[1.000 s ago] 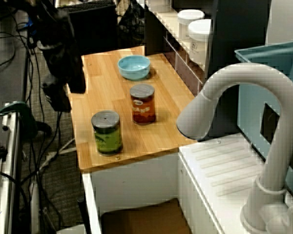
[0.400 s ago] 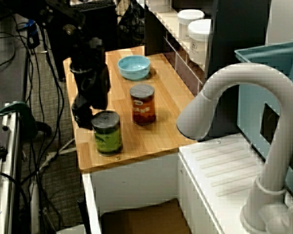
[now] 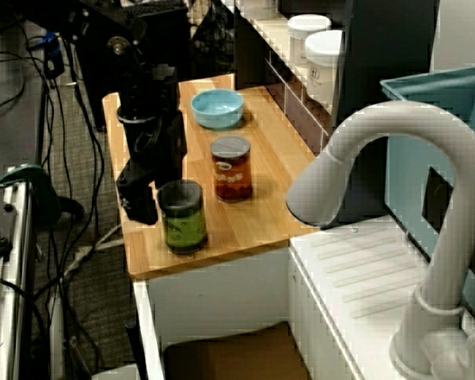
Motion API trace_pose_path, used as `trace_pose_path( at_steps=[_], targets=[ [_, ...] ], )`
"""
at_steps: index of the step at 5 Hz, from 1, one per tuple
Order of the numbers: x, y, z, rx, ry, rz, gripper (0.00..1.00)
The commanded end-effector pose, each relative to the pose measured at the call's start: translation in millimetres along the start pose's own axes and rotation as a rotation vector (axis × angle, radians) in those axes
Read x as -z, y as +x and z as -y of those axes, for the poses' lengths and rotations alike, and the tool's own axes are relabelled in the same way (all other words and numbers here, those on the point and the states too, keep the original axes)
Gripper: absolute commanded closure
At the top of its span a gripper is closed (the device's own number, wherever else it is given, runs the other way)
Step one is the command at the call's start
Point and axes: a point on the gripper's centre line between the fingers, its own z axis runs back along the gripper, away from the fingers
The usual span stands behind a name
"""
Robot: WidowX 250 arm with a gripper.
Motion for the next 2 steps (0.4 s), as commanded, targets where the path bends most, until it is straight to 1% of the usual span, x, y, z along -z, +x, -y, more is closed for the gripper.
trace_pose_path(
  at_steps=[1,2],
  targets=[
    [-25.2,37.3,8.2,0.009,-0.03,0.082,0.0],
    [-26.6,50.7,13.2,-0.023,-0.067,0.089,0.0]
  ],
)
